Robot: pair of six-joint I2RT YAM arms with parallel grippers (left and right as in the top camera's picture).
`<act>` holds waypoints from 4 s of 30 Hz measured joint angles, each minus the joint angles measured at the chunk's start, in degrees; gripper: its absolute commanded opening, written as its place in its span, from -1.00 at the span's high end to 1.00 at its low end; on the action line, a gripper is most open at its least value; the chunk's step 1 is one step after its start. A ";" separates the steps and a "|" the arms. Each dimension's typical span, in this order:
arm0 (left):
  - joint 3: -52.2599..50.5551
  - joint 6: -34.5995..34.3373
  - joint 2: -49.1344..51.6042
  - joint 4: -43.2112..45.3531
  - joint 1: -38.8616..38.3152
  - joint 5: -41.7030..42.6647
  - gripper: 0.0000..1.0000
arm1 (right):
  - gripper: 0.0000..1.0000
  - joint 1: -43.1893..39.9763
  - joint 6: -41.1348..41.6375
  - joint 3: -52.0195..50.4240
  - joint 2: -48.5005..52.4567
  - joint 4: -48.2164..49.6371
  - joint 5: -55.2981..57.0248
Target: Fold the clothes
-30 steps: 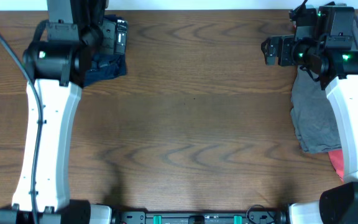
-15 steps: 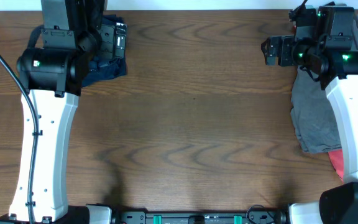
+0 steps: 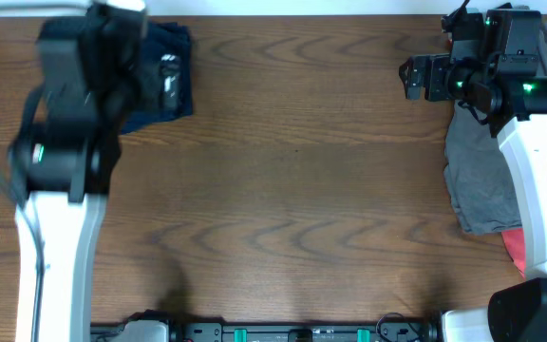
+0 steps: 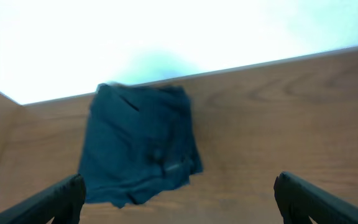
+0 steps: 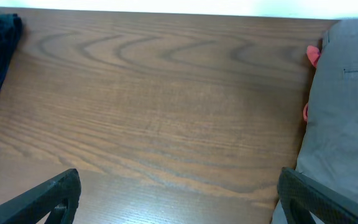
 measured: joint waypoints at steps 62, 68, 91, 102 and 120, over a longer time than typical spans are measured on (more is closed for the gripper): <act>-89.29 -7.74 -73.72 40.06 4.26 4.33 -0.96 | -0.98 0.00 0.00 0.02 0.00 -0.17 -0.02; -89.29 -7.74 -73.72 40.06 4.26 4.33 -0.96 | -0.98 0.00 0.00 0.02 0.00 -0.17 -0.02; -89.29 -7.74 -73.72 40.06 4.26 4.33 -0.96 | -0.98 0.00 -0.02 -0.24 -0.42 0.20 0.37; -89.24 -7.74 -73.72 40.00 4.26 4.35 -0.96 | -0.99 0.59 -0.04 -30.97 -25.07 32.20 2.67; -89.24 -7.74 -73.72 40.00 4.26 4.33 -0.96 | -0.99 4.61 -0.04 -85.57 -75.01 49.48 4.94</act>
